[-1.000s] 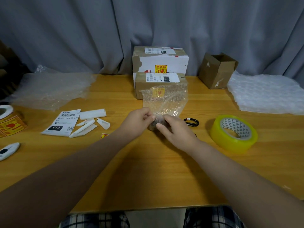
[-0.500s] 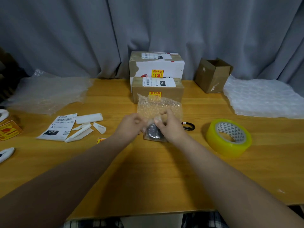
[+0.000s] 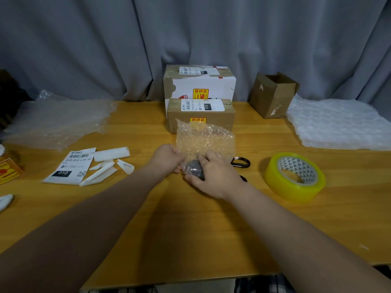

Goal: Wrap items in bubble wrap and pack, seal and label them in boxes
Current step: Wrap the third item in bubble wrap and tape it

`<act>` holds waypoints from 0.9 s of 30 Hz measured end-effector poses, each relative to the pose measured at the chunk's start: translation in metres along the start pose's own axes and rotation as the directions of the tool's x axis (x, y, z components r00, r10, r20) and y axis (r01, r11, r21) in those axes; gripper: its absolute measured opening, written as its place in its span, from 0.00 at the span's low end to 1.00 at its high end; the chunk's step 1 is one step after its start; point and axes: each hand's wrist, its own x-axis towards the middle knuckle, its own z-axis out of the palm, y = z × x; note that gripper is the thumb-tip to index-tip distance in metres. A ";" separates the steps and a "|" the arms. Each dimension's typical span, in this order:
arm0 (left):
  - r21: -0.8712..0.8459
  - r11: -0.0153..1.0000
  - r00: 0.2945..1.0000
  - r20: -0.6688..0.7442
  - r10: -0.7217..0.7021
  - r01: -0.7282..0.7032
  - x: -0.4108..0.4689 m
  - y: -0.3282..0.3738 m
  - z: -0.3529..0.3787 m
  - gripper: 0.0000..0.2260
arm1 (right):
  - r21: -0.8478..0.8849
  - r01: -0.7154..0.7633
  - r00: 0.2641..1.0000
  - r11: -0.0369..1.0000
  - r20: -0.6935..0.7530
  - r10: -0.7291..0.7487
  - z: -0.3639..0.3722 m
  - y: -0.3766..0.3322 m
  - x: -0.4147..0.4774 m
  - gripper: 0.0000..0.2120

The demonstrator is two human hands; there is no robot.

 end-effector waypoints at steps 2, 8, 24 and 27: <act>0.015 0.997 0.996 -0.044 0.076 -0.075 0.001 0.002 0.003 0.08 | -0.014 0.025 1.000 1.000 0.006 -0.025 0.000 0.000 -0.002 0.31; 0.006 0.965 0.965 0.018 0.262 -0.262 -0.013 0.009 0.011 0.04 | -0.050 0.059 0.998 0.997 0.038 -0.057 0.001 -0.001 -0.003 0.28; 0.402 0.780 0.847 0.445 0.290 -0.478 -0.023 0.008 0.000 0.18 | 0.574 -0.119 0.993 0.810 0.080 0.089 -0.006 0.016 0.006 0.19; 0.418 0.770 0.841 0.468 0.271 -0.481 -0.018 0.009 0.000 0.17 | 0.681 -0.169 0.983 0.713 0.066 0.171 -0.009 0.013 0.007 0.13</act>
